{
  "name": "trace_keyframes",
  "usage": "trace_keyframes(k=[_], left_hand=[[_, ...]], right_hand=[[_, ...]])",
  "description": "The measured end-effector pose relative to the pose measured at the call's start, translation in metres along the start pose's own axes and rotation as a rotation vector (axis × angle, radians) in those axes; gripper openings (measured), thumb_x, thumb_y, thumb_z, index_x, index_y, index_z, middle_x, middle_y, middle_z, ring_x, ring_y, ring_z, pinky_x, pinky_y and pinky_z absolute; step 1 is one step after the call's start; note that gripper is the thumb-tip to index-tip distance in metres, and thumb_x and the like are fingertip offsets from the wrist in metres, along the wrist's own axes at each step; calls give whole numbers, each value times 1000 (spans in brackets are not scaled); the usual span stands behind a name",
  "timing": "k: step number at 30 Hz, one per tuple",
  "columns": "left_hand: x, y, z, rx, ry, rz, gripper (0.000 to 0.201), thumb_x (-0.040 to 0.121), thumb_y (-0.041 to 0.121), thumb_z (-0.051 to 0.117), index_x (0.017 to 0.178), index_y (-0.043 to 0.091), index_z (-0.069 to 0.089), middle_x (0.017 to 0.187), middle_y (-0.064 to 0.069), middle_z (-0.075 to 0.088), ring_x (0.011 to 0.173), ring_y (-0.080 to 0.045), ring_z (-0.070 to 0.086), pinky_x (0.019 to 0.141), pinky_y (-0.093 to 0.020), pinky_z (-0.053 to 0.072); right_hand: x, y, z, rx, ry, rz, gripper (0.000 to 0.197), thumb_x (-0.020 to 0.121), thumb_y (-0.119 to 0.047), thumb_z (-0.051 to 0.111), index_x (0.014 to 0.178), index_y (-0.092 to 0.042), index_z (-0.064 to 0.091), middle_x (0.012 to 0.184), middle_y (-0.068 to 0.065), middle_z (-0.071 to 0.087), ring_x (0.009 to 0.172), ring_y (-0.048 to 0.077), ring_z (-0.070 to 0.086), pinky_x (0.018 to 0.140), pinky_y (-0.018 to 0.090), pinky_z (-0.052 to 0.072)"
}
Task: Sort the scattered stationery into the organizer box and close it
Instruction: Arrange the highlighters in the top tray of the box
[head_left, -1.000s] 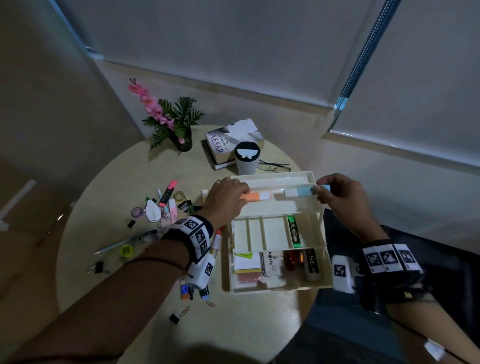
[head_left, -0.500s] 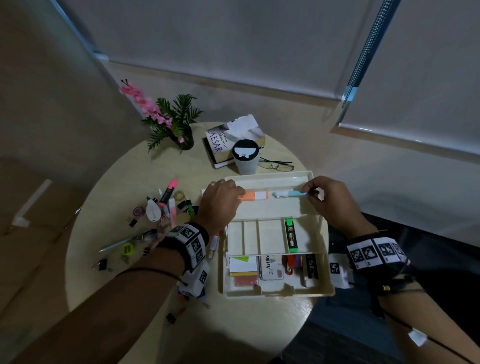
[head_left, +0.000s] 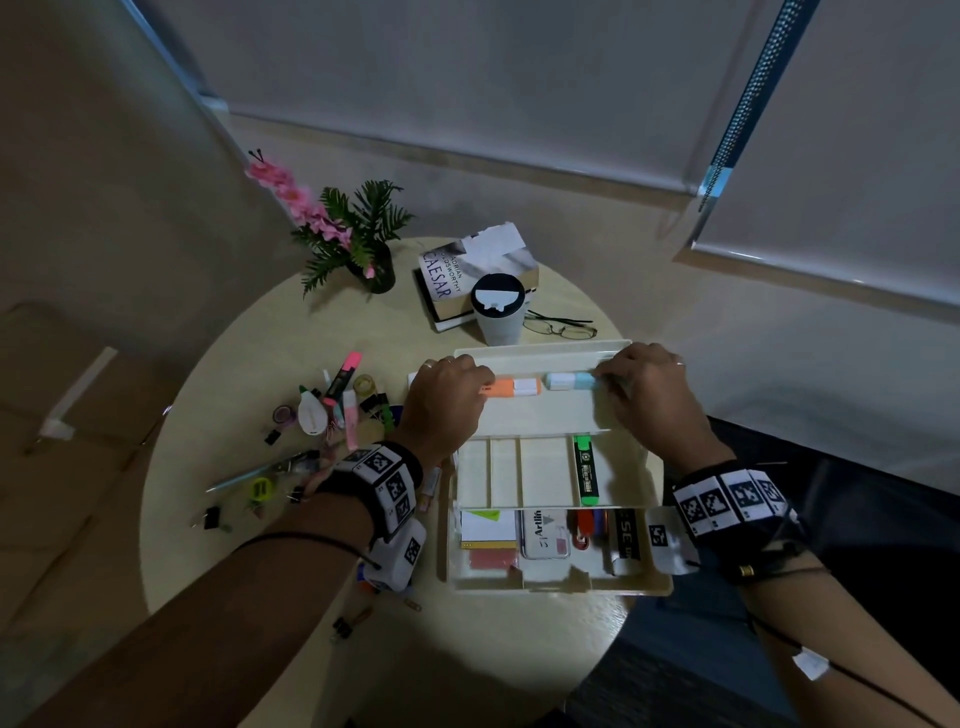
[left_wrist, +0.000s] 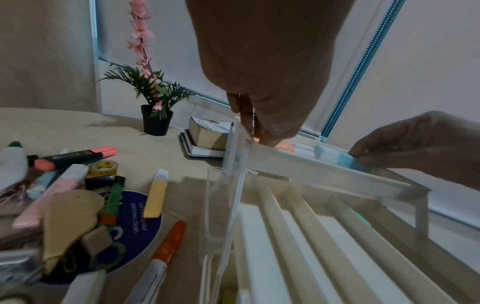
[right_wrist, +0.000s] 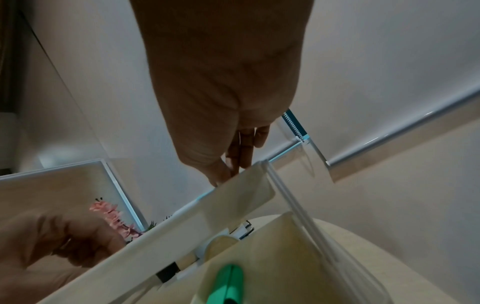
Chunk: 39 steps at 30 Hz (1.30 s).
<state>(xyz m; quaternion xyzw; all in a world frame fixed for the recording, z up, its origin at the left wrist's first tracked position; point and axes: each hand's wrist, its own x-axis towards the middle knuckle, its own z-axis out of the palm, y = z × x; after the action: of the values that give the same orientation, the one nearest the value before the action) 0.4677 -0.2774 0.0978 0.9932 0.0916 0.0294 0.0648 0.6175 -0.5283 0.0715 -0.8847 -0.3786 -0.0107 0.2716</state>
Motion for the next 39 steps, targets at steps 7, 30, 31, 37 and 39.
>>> trace_keyframes(k=[7,30,31,37,39], left_hand=[[-6,-1,1,-30,17,19,23,82,16,78,104,17,76,94,-4,71,84,-27,67,79,-41,54],[-203,-144,18,-490,-23,-74,13,94,11,65,106,15,69,117,-1,58,111,-22,60,95,-39,52],[-217,-155,20,-505,-44,-103,14,94,10,65,106,16,69,116,0,59,111,-21,60,95,-38,52],[-285,-212,24,-528,-109,-190,15,96,10,64,104,19,71,104,8,62,95,-12,60,81,-32,52],[-300,-229,27,-562,-107,-236,14,97,12,64,104,22,71,103,9,63,94,-13,62,77,-29,51]], right_hand=[[-10,-15,5,-35,70,0,13,94,-21,76,107,-19,78,101,1,65,96,24,55,92,39,32],[-17,-188,78,160,-185,-142,10,90,-9,71,99,-14,74,96,3,65,82,22,62,71,35,51],[-17,-203,90,157,-252,-145,10,90,-10,70,97,-16,73,94,1,65,79,20,62,68,34,51],[-17,-276,167,-62,-563,113,14,98,-15,64,109,-9,71,103,13,74,98,32,72,78,37,55],[-18,-280,189,-66,-588,198,19,98,-19,66,112,-7,70,105,15,75,101,34,72,78,36,54]])
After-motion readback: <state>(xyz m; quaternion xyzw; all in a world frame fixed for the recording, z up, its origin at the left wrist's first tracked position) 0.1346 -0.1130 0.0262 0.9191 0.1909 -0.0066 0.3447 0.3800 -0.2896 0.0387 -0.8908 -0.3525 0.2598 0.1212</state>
